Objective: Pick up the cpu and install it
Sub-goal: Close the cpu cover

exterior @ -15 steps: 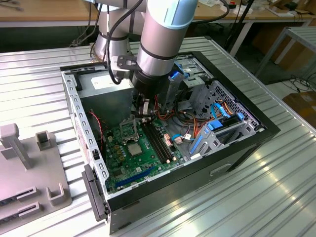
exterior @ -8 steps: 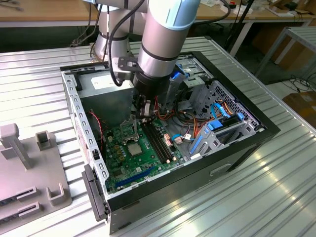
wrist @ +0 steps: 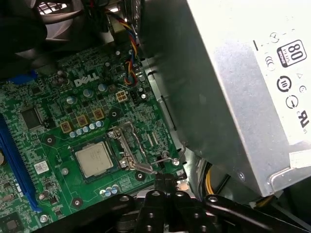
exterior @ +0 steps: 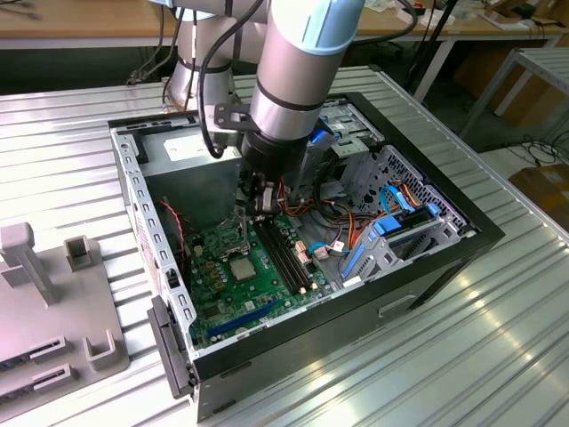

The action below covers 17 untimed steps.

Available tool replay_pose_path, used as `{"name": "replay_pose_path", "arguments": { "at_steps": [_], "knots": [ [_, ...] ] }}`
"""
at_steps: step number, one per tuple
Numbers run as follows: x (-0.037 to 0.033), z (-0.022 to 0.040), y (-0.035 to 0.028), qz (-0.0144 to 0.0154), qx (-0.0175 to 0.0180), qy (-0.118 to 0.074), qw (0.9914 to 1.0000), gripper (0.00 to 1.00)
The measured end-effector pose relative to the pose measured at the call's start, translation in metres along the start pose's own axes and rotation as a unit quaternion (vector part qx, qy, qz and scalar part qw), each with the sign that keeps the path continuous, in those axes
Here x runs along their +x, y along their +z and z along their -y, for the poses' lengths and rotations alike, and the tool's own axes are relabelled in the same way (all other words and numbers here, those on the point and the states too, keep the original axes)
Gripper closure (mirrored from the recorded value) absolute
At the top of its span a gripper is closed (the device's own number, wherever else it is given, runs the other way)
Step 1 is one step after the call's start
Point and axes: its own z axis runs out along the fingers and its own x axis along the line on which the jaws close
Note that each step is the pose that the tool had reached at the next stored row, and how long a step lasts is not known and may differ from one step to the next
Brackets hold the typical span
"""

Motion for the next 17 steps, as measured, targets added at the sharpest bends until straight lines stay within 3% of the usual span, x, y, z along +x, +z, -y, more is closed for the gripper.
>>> {"name": "replay_pose_path", "arguments": {
  "at_steps": [17],
  "knots": [
    [0.0093, 0.0037, -0.0031, -0.0009, -0.0013, -0.022, 0.99975, 0.89]
  ]
}}
